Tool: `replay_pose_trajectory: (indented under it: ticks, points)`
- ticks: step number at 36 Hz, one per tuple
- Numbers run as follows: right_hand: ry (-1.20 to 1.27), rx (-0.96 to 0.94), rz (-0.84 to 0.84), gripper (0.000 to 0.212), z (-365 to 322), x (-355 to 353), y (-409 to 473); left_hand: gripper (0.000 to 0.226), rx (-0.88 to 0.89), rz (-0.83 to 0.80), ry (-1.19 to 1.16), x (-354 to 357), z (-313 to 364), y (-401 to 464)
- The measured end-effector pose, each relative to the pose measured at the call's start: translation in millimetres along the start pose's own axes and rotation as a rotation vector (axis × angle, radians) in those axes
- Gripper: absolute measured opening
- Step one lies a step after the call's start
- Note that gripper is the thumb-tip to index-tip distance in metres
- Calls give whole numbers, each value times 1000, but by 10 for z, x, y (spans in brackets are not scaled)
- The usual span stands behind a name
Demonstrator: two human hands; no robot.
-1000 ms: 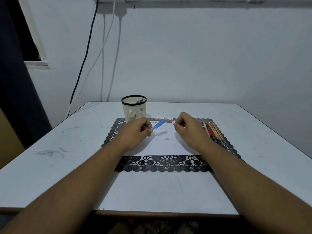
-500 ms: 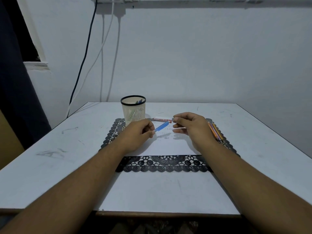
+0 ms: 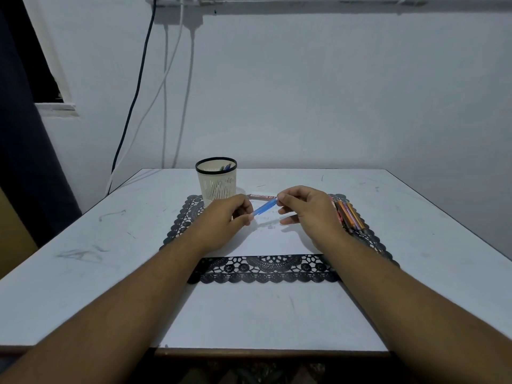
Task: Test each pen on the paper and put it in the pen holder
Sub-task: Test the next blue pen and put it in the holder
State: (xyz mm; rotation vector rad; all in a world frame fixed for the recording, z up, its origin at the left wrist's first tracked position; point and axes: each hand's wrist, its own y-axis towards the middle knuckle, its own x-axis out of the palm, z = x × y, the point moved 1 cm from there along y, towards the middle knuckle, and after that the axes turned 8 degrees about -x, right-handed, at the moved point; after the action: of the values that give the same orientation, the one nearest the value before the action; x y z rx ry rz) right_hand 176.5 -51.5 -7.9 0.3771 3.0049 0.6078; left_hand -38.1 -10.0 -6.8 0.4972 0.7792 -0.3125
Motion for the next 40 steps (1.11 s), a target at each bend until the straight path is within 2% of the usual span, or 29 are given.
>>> replay_pose_trajectory:
  ticks: [11,26,35,38,40]
  points:
    - [3,4,26,15,9,14,-11,6,34,42,44,16,-26,21]
    - [-19,2,22,26,-31,60,-56,3,78,130,235,42,48,22]
    - [-394,-169,-57,16,37,22,-23,4,-3,96,202,-8,-44,39]
    - [-649,-146,-131,14,80,-10,29,3,-71,82,256,-84,-66,63]
    - [-724,-88,-194,13,110,-29,41,3,-101,85,282,-119,-111,89]
